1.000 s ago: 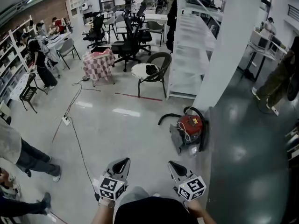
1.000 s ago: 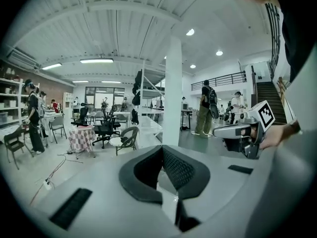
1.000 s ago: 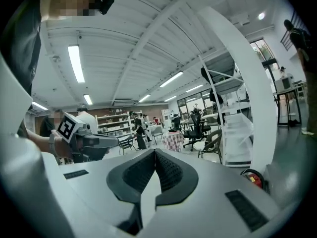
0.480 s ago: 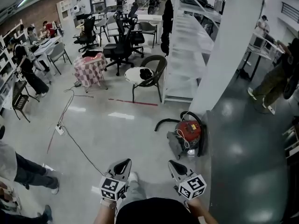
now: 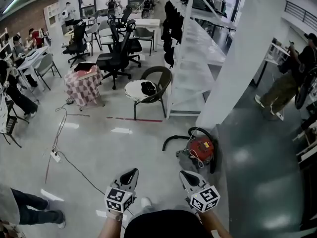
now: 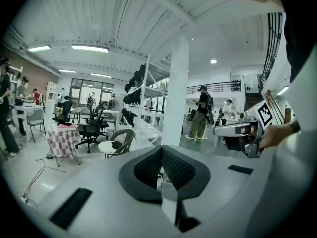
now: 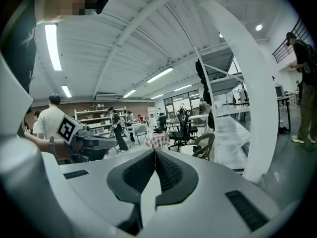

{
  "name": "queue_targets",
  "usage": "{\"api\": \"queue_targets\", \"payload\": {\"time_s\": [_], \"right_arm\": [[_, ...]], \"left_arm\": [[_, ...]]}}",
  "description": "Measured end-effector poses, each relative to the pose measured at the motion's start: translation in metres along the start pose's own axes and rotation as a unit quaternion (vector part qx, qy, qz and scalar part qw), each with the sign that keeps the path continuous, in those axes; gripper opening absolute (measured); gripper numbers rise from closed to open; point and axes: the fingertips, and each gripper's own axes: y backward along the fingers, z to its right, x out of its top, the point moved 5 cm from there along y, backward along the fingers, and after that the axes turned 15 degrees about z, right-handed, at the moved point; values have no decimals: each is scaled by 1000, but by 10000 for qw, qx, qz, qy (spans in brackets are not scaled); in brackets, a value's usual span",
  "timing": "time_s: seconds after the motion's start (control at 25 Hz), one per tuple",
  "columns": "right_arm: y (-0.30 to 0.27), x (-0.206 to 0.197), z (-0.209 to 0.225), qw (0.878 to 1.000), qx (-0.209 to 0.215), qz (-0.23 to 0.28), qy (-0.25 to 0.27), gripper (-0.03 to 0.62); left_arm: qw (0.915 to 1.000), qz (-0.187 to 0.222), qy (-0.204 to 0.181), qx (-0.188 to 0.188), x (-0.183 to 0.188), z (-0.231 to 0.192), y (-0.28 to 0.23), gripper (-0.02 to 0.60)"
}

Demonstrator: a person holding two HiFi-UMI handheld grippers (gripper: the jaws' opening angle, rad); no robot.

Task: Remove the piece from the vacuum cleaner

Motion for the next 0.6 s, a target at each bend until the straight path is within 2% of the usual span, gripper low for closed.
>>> {"api": "queue_targets", "payload": {"time_s": [0.24,0.6], "right_arm": [[-44,0,-2,9997,-194,-149,9,28],[-69,-8,39,9979,-602,-174,-133,28]], "left_arm": [[9997,-115,171,-88,1,-50,-21,18],[9982,-309,170,-485,-11,-64,-81,18]]}}
